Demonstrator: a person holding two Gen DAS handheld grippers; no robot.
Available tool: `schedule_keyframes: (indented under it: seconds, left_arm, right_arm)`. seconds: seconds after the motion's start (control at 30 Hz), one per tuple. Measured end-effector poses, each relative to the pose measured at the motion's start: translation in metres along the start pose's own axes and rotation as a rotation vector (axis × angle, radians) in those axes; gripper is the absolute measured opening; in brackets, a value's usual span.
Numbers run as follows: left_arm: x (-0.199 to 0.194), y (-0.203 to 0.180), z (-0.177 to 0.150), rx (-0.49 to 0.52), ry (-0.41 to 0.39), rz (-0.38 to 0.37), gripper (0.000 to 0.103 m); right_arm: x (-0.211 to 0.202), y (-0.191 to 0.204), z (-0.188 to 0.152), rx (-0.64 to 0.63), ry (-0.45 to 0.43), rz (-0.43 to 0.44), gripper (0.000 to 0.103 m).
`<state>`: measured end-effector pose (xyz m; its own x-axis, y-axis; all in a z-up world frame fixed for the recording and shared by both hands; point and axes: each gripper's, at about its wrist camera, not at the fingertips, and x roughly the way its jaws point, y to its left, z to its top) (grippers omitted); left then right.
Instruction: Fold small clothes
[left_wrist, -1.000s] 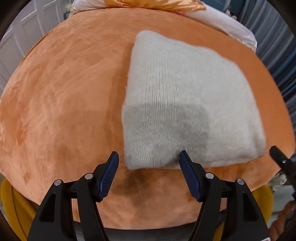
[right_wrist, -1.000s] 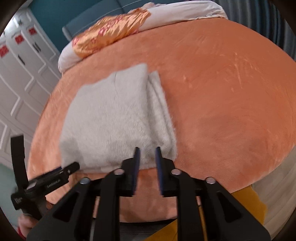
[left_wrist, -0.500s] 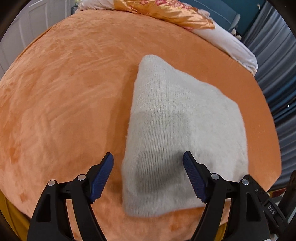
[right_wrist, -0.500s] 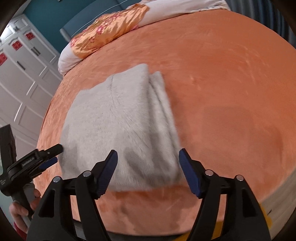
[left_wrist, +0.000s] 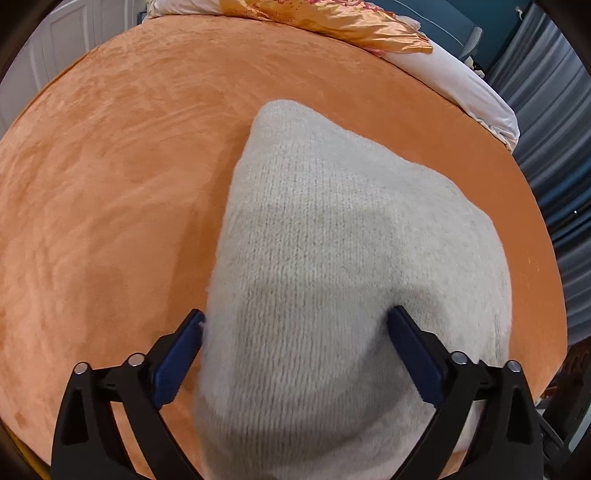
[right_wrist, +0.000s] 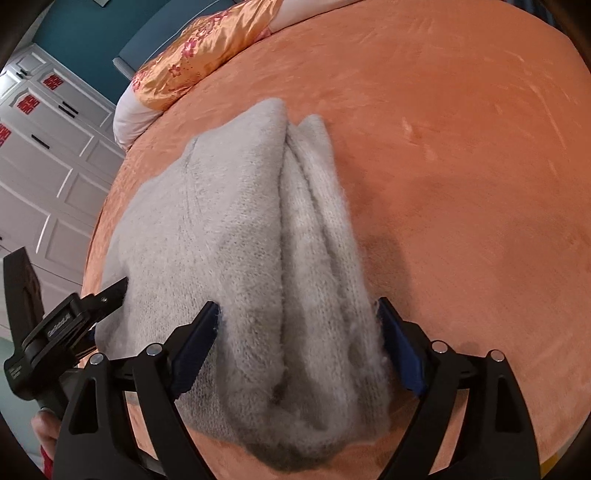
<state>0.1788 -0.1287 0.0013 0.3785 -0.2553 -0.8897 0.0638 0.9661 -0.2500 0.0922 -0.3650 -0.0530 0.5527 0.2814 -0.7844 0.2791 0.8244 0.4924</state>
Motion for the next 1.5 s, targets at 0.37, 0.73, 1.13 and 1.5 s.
schedule_keyframes:
  seconds: [0.37,0.73,1.13,1.5]
  left_arm:
    - [0.011,0.009,0.002,-0.033,0.035,-0.113,0.097]
    - [-0.041,0.019,-0.051,0.068,0.119,-0.233,0.056]
    - [-0.04,0.051,-0.099,-0.051,0.222,-0.332,0.087]
    - [-0.122,0.025,-0.079,0.141,0.064,-0.409,0.046]
  right_arm:
    - [0.011,0.004,0.011,0.021,0.016,0.052,0.07]
    - [-0.057,0.003,-0.047,0.046,0.041,0.121,0.036]
    - [-0.073,-0.018,-0.103,0.146,0.102,0.111,0.044]
    - [-0.15,0.07,-0.089,-0.099,-0.107,0.14,0.032]
